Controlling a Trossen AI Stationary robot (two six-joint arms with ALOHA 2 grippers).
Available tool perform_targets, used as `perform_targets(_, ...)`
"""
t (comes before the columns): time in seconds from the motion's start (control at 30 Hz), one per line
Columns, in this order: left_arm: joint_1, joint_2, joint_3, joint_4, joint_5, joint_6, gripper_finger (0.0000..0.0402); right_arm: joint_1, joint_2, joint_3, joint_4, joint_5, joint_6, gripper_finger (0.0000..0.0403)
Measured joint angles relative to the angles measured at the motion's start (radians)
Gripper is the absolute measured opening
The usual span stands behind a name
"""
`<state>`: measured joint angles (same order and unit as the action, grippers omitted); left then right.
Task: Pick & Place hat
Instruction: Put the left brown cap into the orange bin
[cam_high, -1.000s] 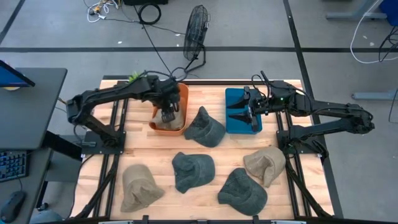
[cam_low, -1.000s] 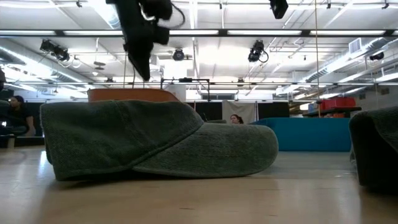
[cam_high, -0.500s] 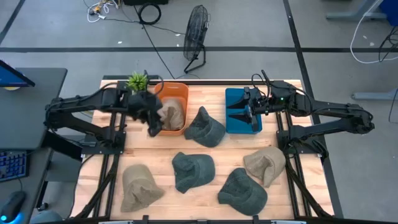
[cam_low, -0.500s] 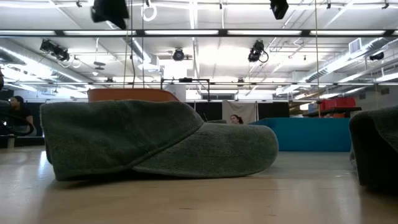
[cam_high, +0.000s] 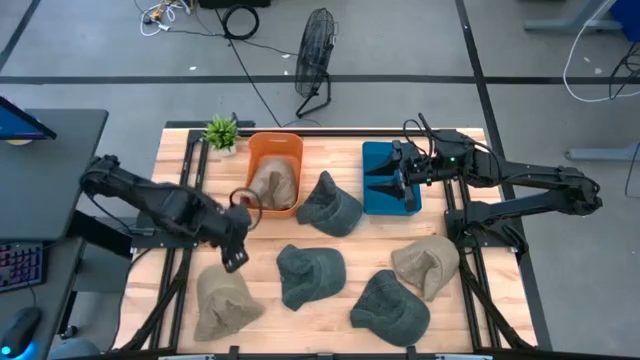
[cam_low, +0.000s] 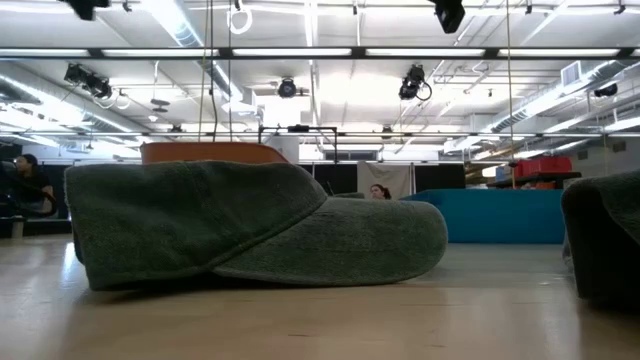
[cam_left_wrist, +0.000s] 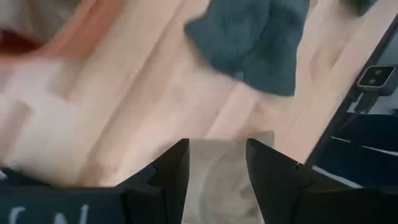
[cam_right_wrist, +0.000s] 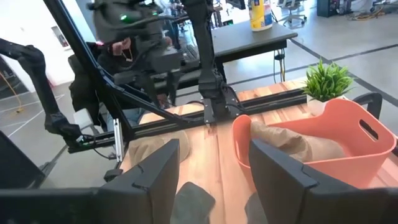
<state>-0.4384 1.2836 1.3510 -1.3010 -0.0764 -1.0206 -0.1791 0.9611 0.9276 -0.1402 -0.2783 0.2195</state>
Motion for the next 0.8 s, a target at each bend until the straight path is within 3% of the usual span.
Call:
perform_targets(0.4,-0.269,0.131,0.0,-0.114,0.002,-0.386,0.0163,0.0,0.0,0.0,-0.042,0.0,0.0,0.0196)
perform_targets(0.8,-0.432,0.185,-0.001,-0.043,0.0,-0.488,0.0163,0.0,0.0,0.0,-0.049,0.0,0.0,0.0196)
